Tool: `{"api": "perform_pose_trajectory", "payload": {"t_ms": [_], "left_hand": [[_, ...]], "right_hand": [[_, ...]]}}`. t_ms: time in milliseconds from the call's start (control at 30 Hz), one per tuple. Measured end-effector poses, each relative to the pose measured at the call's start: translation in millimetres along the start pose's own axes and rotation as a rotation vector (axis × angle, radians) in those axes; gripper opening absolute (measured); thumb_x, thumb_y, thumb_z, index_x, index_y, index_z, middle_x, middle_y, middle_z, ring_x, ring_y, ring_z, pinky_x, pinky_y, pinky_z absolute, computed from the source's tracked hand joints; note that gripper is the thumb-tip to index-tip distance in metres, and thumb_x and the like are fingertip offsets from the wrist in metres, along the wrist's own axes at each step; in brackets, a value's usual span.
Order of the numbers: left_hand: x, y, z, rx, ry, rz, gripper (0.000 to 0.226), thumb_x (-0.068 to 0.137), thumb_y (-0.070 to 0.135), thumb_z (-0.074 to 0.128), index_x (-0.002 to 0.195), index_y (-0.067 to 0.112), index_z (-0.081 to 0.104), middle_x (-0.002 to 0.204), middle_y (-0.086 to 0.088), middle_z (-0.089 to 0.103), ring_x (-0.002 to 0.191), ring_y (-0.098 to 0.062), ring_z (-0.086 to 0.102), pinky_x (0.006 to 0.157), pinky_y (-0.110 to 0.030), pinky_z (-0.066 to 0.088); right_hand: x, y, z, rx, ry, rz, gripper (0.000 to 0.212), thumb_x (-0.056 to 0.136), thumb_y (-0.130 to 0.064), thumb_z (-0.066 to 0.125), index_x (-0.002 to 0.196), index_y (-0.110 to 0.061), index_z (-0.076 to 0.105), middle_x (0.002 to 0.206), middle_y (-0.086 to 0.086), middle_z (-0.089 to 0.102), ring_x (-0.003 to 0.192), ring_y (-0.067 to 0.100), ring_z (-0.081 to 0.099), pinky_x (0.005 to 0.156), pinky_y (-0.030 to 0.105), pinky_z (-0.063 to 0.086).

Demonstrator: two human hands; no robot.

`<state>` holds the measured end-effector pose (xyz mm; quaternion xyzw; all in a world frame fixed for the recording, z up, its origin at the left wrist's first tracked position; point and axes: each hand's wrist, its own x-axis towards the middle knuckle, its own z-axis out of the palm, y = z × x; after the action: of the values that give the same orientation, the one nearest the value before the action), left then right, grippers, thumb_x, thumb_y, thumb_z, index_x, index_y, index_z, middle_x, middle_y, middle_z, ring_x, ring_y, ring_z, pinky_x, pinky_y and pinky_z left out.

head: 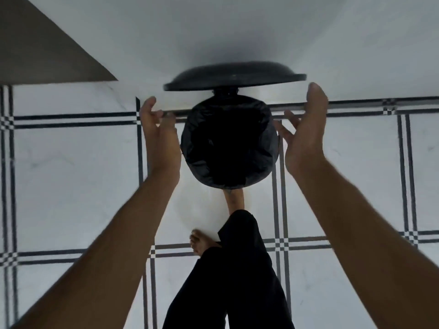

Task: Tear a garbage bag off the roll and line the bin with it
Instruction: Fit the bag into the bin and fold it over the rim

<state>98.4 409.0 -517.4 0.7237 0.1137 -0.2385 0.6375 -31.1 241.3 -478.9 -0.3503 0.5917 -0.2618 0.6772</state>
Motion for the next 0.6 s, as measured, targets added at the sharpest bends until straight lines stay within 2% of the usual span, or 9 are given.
{"api": "perform_pose_trajectory", "payload": {"t_ms": [100, 167, 233, 300, 400, 500, 600], "left_hand": [[-4.7, 40.8, 10.1, -0.032, -0.096, 0.067, 0.051, 0.085, 0.008, 0.050, 0.130, 0.032, 0.056, 0.121, 0.000, 0.051, 0.103, -0.014, 0.057, 0.083, -0.025, 0.053], [-15.0, 55.0, 14.7, -0.012, -0.121, 0.096, 0.047, 0.083, 0.011, 0.049, 0.123, 0.031, 0.062, 0.118, -0.001, 0.056, 0.105, -0.015, 0.059, 0.084, -0.024, 0.053], [-23.6, 56.4, 15.4, 0.073, -0.107, 0.132, 0.043, 0.084, 0.013, 0.046, 0.120, 0.027, 0.065, 0.111, 0.001, 0.060, 0.095, -0.009, 0.061, 0.084, -0.025, 0.054], [-30.8, 51.1, 11.9, 0.116, -0.102, 0.128, 0.038, 0.088, 0.016, 0.047, 0.120, 0.021, 0.065, 0.102, 0.005, 0.062, 0.079, -0.003, 0.059, 0.085, -0.029, 0.056], [-48.1, 42.0, 6.4, 0.135, -0.146, 0.088, 0.035, 0.090, 0.020, 0.058, 0.125, 0.018, 0.061, 0.097, 0.011, 0.061, 0.083, -0.004, 0.061, 0.091, -0.036, 0.057], [-56.8, 25.9, 0.9, 0.161, -0.126, -0.006, 0.043, 0.081, 0.027, 0.066, 0.123, 0.022, 0.063, 0.103, 0.013, 0.063, 0.094, -0.004, 0.066, 0.097, -0.039, 0.055], [-66.2, -0.1, -3.9, 0.229, -0.080, -0.031, 0.054, 0.076, 0.027, 0.066, 0.129, 0.021, 0.060, 0.113, 0.009, 0.062, 0.107, -0.014, 0.065, 0.097, -0.035, 0.054]], "right_hand": [[-3.0, -30.6, 10.6, 0.001, -0.023, 0.031, 0.036, 0.095, -0.047, 0.049, 0.123, -0.026, 0.057, 0.115, -0.011, 0.049, 0.111, 0.015, 0.056, 0.083, 0.031, 0.057], [-9.5, -42.5, 13.2, -0.032, -0.036, -0.001, 0.026, 0.095, -0.042, 0.051, 0.113, -0.025, 0.059, 0.102, -0.013, 0.050, 0.108, 0.014, 0.054, 0.090, 0.034, 0.055], [-13.3, -46.6, 13.2, -0.135, -0.088, -0.106, 0.010, 0.092, -0.034, 0.056, 0.097, -0.028, 0.062, 0.096, -0.016, 0.056, 0.104, 0.009, 0.055, 0.098, 0.036, 0.052], [-13.9, -41.5, 12.1, -0.352, -0.149, -0.308, 0.009, 0.087, -0.025, 0.060, 0.087, -0.024, 0.068, 0.094, -0.011, 0.065, 0.096, 0.005, 0.060, 0.098, 0.033, 0.051], [-21.4, -22.5, -4.2, -0.613, -0.189, -0.497, 0.021, 0.084, -0.010, 0.054, 0.095, -0.020, 0.069, 0.104, -0.009, 0.063, 0.099, 0.004, 0.060, 0.088, 0.015, 0.047], [-35.1, 4.7, -28.6, -0.748, -0.199, -0.553, 0.034, 0.081, -0.001, 0.047, 0.105, -0.018, 0.065, 0.108, -0.011, 0.060, 0.105, 0.007, 0.056, 0.092, 0.018, 0.046], [-36.6, 38.7, -49.5, -0.833, -0.200, -0.537, 0.039, 0.080, 0.004, 0.045, 0.109, -0.017, 0.060, 0.114, -0.006, 0.056, 0.106, 0.007, 0.052, 0.090, 0.011, 0.043]]}}
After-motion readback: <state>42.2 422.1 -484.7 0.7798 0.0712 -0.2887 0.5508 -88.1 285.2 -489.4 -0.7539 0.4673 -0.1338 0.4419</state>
